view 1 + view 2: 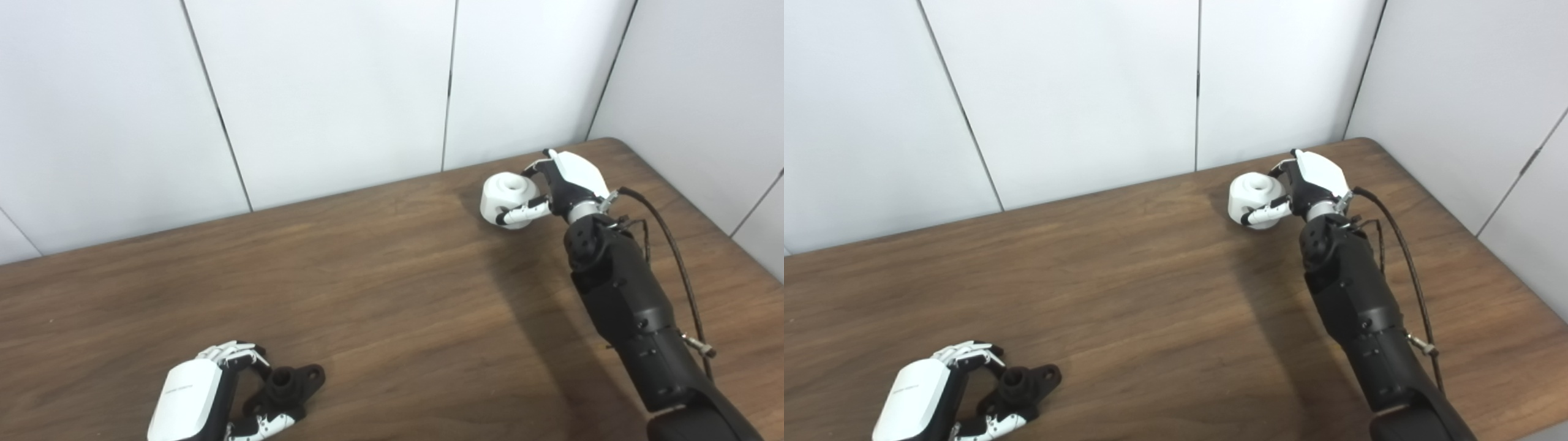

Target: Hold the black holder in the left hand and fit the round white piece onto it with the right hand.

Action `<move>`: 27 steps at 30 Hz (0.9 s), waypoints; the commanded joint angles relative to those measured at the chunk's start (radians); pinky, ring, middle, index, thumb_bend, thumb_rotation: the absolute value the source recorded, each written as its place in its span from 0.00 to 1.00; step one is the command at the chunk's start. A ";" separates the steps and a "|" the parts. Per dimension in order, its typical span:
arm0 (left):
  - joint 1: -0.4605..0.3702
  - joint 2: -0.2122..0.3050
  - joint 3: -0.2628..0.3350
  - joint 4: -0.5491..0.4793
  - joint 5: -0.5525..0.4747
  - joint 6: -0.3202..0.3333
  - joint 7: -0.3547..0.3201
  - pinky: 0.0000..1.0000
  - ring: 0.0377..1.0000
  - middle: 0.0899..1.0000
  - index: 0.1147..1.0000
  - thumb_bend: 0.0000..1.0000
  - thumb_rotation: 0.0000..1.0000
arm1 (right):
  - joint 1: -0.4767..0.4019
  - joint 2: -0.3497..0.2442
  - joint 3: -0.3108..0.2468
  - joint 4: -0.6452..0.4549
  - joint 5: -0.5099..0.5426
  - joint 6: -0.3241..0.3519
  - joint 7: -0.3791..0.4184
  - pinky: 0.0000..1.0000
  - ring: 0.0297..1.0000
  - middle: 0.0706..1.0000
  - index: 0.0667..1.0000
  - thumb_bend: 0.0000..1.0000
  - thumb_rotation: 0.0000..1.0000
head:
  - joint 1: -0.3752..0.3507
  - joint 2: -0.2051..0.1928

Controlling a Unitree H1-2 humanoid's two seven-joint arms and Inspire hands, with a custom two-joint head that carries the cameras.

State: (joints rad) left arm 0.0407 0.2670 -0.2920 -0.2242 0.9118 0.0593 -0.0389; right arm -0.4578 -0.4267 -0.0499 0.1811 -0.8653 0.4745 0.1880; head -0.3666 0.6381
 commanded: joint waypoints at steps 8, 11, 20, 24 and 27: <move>0.003 0.010 0.002 -0.018 0.024 0.022 -0.032 0.86 0.80 0.71 0.42 0.52 0.05 | -0.029 -0.040 -0.001 -0.016 0.011 -0.006 -0.040 1.00 1.00 0.93 0.63 0.85 0.29 | 0.003 0.001; 0.002 0.010 0.001 -0.019 0.027 0.021 -0.030 0.86 0.80 0.70 0.42 0.52 0.05 | -0.022 -0.040 -0.004 -0.020 0.040 -0.010 -0.070 1.00 1.00 0.92 0.58 0.83 0.24 | 0.004 0.003; 0.003 0.008 -0.004 -0.027 0.048 0.028 -0.038 0.87 0.80 0.71 0.42 0.52 0.05 | 0.002 -0.038 0.004 0.010 0.106 -0.097 -0.243 1.00 0.98 0.87 0.45 0.53 0.14 | 0.008 0.004; 0.004 0.006 -0.004 -0.031 0.054 0.028 -0.040 0.87 0.80 0.71 0.42 0.52 0.05 | 0.006 -0.043 0.019 0.024 0.118 -0.109 -0.283 1.00 0.98 0.86 0.45 0.52 0.14 | 0.010 0.005; 0.004 0.003 -0.005 -0.036 0.059 0.033 -0.045 0.87 0.80 0.71 0.42 0.52 0.05 | 0.010 -0.047 0.030 0.027 0.122 -0.108 -0.296 1.00 0.98 0.86 0.45 0.52 0.13 | 0.014 0.003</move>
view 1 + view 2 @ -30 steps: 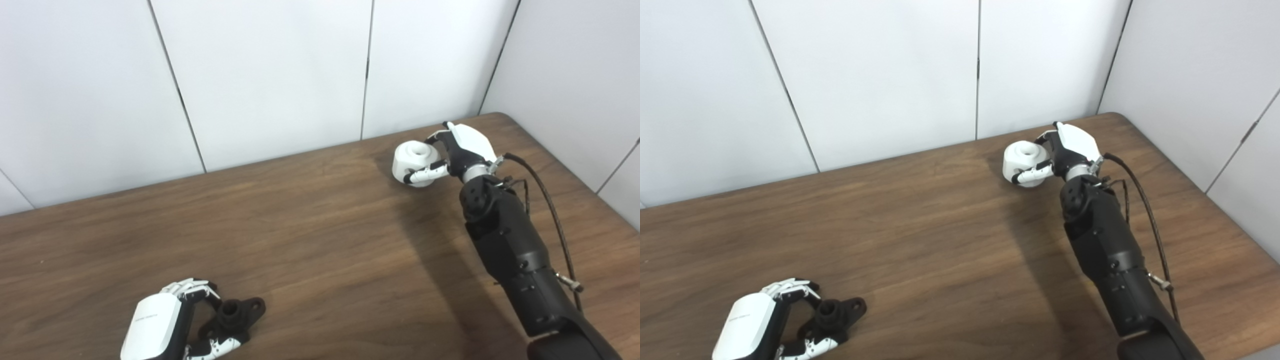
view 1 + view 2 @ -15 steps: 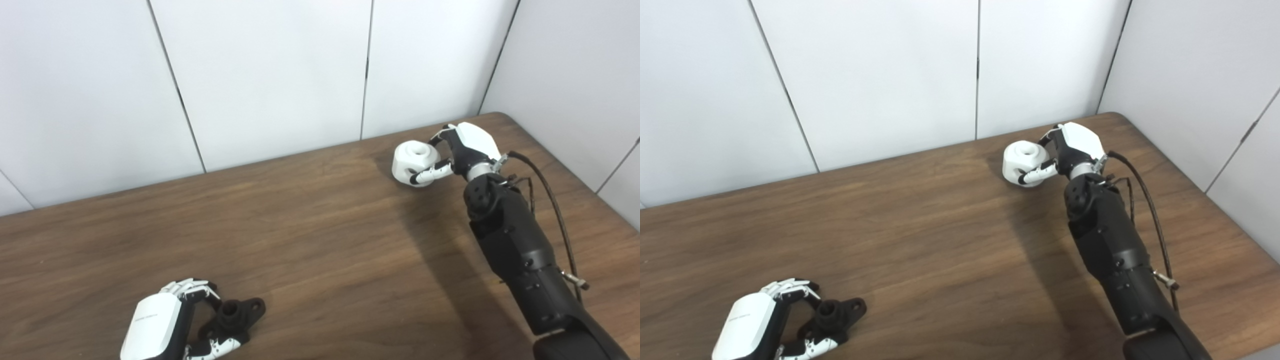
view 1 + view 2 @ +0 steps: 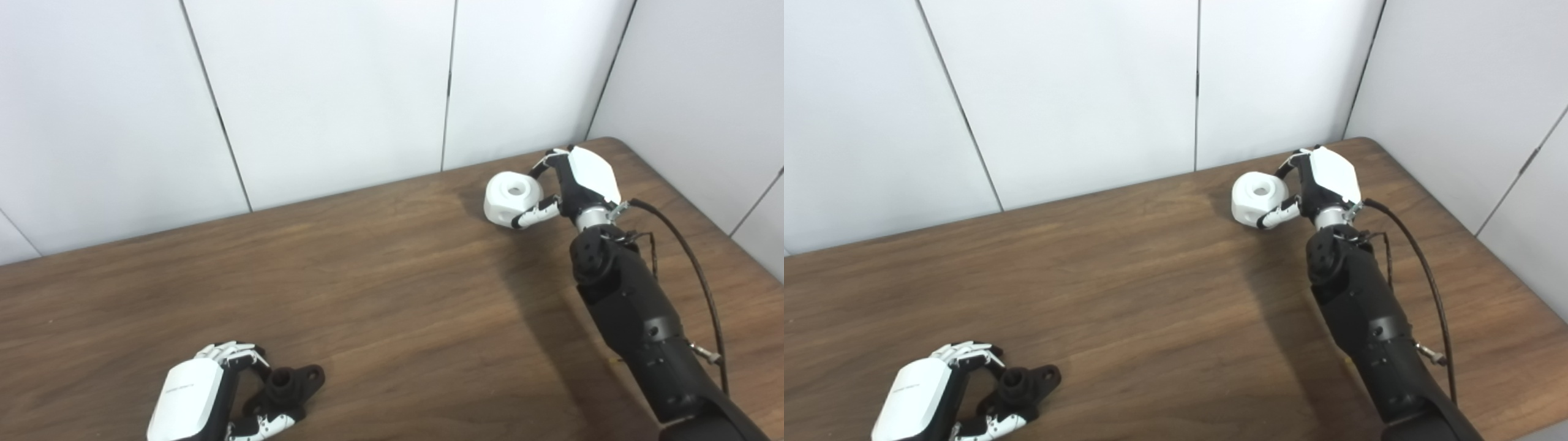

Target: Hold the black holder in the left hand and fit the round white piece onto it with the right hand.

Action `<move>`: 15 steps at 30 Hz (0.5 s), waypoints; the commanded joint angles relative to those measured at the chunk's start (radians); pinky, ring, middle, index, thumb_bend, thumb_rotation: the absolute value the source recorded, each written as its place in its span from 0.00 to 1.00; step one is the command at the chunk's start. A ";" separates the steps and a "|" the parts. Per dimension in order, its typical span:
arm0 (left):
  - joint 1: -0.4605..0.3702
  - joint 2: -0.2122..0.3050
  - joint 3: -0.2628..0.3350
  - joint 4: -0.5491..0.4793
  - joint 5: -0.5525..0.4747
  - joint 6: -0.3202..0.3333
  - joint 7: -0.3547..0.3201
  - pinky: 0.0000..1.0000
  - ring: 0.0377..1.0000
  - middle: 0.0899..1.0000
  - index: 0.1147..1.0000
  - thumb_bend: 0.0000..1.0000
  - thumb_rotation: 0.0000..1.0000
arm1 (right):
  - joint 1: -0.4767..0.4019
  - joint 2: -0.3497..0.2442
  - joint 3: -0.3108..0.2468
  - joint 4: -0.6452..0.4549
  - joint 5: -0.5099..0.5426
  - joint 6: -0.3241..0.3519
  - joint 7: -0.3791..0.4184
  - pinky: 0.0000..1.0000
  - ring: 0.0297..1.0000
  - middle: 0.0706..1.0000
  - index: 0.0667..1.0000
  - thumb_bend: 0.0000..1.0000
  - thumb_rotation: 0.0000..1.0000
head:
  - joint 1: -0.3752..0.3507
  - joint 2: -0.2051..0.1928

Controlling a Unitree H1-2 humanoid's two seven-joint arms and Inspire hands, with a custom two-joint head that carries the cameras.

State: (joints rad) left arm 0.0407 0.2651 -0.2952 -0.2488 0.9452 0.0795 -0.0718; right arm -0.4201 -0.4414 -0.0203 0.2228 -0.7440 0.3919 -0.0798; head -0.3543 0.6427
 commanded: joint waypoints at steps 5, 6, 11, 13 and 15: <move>0.005 -0.002 -0.002 -0.012 0.030 0.014 -0.008 0.86 0.80 0.71 0.42 0.52 0.05 | -0.017 -0.040 0.009 -0.024 0.015 -0.029 -0.039 1.00 0.97 0.85 0.45 0.52 0.13 | 0.017 -0.001; 0.006 -0.004 -0.003 -0.011 0.031 0.015 -0.008 0.86 0.80 0.70 0.42 0.52 0.05 | -0.012 -0.042 0.011 -0.035 0.017 -0.032 -0.038 1.00 0.96 0.85 0.45 0.52 0.13 | 0.020 -0.001; 0.007 -0.013 -0.007 -0.014 0.037 0.021 -0.014 0.87 0.80 0.70 0.42 0.52 0.05 | 0.019 -0.054 0.024 -0.122 0.024 -0.031 -0.003 1.00 0.95 0.83 0.45 0.52 0.13 | 0.045 0.000; 0.007 -0.015 -0.011 -0.015 0.045 0.026 -0.017 0.87 0.80 0.71 0.42 0.52 0.05 | 0.034 -0.064 0.034 -0.171 0.024 -0.029 0.023 1.00 0.95 0.83 0.45 0.52 0.13 | 0.057 0.001; 0.007 -0.017 -0.014 -0.014 0.047 0.029 -0.019 0.87 0.80 0.71 0.42 0.52 0.05 | 0.047 -0.071 0.040 -0.217 0.025 -0.024 0.049 1.00 0.94 0.83 0.45 0.52 0.13 | 0.070 0.002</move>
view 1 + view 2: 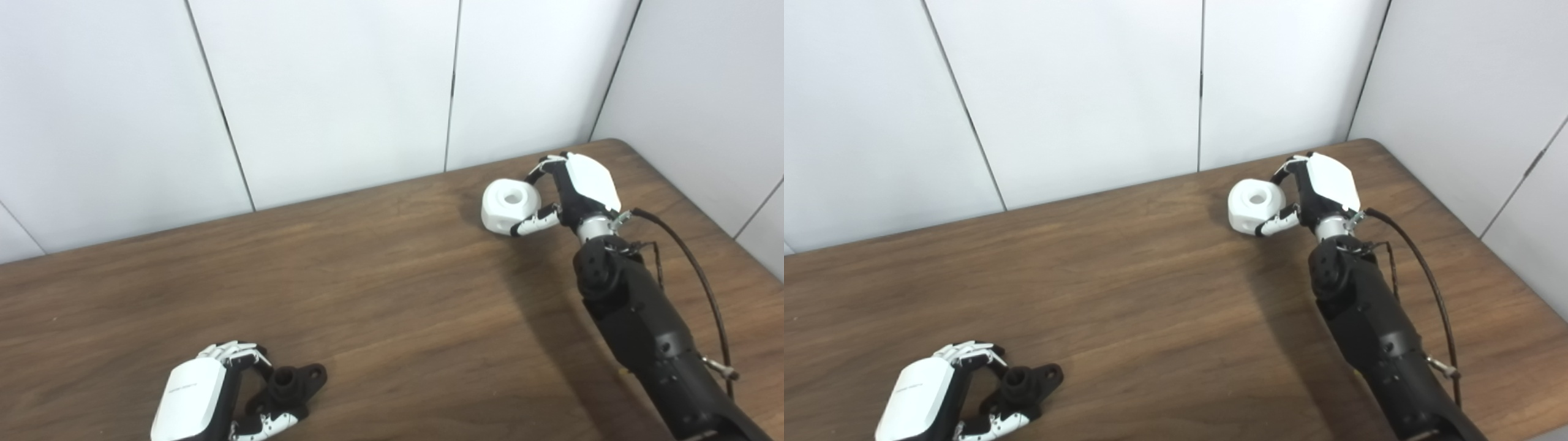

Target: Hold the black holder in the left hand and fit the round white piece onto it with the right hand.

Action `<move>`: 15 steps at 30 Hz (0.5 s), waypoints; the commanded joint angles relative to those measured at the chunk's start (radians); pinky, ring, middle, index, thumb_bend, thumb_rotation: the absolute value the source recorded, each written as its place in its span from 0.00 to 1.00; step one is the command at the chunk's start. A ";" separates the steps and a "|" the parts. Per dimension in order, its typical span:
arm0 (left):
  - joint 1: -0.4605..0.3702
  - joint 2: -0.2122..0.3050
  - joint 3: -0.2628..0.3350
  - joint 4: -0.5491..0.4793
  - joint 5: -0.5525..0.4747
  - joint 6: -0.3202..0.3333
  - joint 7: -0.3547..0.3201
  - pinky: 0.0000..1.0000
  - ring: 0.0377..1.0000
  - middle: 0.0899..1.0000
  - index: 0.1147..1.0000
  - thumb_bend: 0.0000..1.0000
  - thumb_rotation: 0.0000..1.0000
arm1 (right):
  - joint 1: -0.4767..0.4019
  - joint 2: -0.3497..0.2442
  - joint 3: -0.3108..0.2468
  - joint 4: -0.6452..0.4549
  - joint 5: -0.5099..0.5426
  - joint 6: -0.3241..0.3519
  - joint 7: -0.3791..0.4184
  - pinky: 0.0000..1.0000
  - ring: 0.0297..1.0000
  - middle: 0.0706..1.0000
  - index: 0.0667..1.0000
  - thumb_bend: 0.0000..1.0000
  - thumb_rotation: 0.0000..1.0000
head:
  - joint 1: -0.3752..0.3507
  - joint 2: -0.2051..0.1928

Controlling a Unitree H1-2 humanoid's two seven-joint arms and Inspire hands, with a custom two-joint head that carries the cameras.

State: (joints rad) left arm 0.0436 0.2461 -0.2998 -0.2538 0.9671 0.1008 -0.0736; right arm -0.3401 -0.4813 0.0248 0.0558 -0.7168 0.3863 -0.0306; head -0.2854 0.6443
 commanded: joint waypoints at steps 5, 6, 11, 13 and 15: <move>0.003 -0.002 -0.017 0.003 0.031 0.009 -0.011 0.87 0.81 0.71 0.42 0.52 0.05 | -0.010 -0.025 -0.006 -0.177 0.013 0.015 0.074 1.00 0.95 0.82 0.45 0.52 0.13 | 0.047 0.007; 0.003 -0.004 -0.019 0.006 0.034 0.010 -0.008 0.88 0.81 0.71 0.42 0.52 0.05 | -0.007 -0.019 -0.006 -0.204 0.015 0.031 0.095 1.00 0.96 0.82 0.45 0.52 0.14 | 0.055 0.008; 0.004 -0.010 -0.032 0.015 0.056 0.012 -0.001 0.89 0.82 0.71 0.42 0.52 0.05 | 0.003 -0.018 0.026 -0.313 0.006 0.070 0.197 0.99 0.94 0.82 0.45 0.52 0.14 | 0.101 0.016; 0.004 -0.014 -0.036 0.015 0.061 0.015 -0.003 0.89 0.82 0.72 0.42 0.52 0.05 | 0.006 -0.022 0.038 -0.344 0.001 0.072 0.227 0.95 0.92 0.80 0.45 0.53 0.14 | 0.121 0.019; 0.005 -0.022 -0.041 0.016 0.064 0.019 -0.004 0.90 0.82 0.72 0.42 0.52 0.05 | 0.007 -0.025 0.052 -0.379 -0.007 0.076 0.267 0.94 0.92 0.80 0.44 0.53 0.14 | 0.150 0.026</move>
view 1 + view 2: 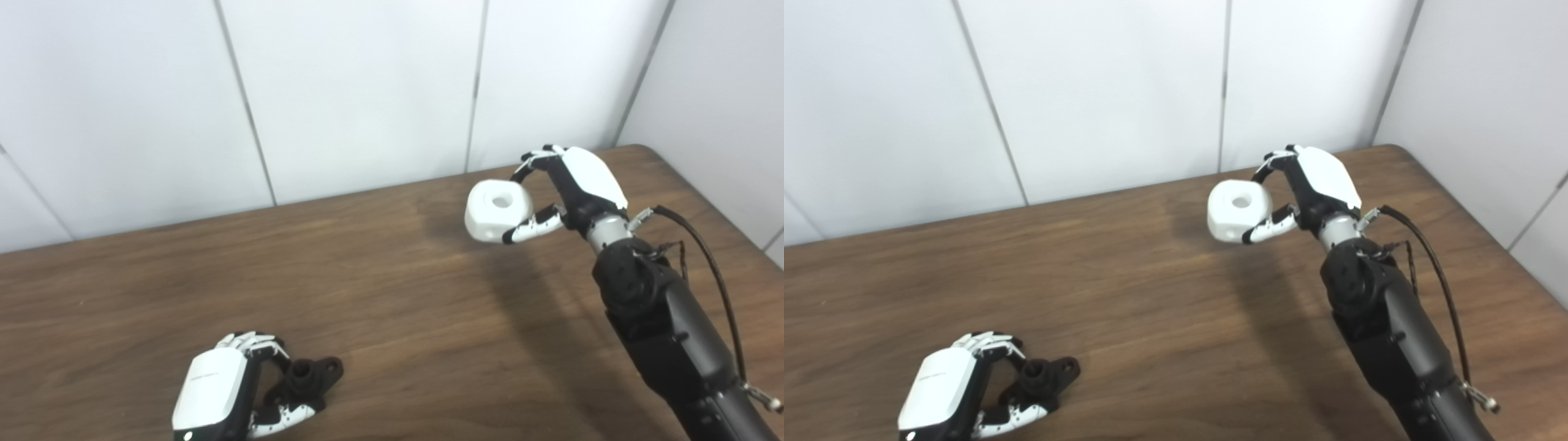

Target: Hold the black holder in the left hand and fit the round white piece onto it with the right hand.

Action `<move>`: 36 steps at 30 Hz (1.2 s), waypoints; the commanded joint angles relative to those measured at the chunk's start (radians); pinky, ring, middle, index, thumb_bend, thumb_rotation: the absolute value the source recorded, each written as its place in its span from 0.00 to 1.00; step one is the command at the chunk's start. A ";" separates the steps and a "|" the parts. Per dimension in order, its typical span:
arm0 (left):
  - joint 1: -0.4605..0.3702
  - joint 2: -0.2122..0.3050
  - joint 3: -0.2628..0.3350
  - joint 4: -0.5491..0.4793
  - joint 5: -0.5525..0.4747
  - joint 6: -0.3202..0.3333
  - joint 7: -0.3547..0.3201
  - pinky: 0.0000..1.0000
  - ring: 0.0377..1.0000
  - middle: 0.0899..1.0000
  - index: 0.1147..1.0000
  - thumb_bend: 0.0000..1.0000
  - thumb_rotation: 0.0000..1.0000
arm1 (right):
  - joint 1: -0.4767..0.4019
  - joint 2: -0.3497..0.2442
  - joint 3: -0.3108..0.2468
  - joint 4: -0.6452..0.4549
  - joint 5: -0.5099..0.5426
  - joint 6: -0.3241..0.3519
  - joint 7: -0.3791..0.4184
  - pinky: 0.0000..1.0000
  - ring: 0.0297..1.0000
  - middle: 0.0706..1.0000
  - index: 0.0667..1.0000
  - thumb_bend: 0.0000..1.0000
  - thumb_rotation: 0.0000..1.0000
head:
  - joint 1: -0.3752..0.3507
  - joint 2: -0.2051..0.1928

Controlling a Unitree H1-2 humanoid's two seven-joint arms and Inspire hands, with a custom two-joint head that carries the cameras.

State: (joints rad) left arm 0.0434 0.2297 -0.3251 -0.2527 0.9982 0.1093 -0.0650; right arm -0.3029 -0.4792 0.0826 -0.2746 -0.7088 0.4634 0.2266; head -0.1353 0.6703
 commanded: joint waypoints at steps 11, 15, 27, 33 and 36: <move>-0.005 -0.027 -0.061 0.032 0.105 0.035 -0.005 0.93 0.84 0.73 0.42 0.52 0.05 | -0.022 0.063 0.011 -0.234 -0.061 0.006 0.280 0.92 0.91 0.80 0.45 0.53 0.14 | 0.097 0.025; -0.008 -0.031 -0.071 0.041 0.122 0.039 0.002 0.94 0.84 0.73 0.42 0.52 0.05 | -0.014 0.096 0.040 -0.265 -0.053 0.004 0.324 0.95 0.92 0.81 0.45 0.53 0.14 | 0.112 0.033; -0.018 -0.053 -0.091 0.045 0.141 0.066 -0.002 0.96 0.85 0.74 0.42 0.52 0.05 | -0.011 0.198 0.147 -0.333 -0.090 0.003 0.407 1.00 0.92 0.81 0.44 0.53 0.14 | 0.150 0.057; -0.022 -0.066 -0.103 0.049 0.150 0.077 -0.003 0.95 0.85 0.73 0.42 0.52 0.05 | -0.009 0.234 0.176 -0.334 -0.083 -0.004 0.418 1.00 0.93 0.81 0.44 0.53 0.14 | 0.176 0.065; -0.023 -0.075 -0.108 0.048 0.152 0.089 -0.018 0.95 0.85 0.74 0.42 0.52 0.05 | -0.014 0.249 0.186 -0.326 -0.081 -0.002 0.418 1.00 0.92 0.81 0.44 0.53 0.14 | 0.187 0.068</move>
State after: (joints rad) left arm 0.0201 0.1638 -0.4067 -0.2317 1.1258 0.1960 -0.0412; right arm -0.2814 -0.2396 0.2703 -0.5722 -0.7906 0.4676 0.6575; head 0.0506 0.7378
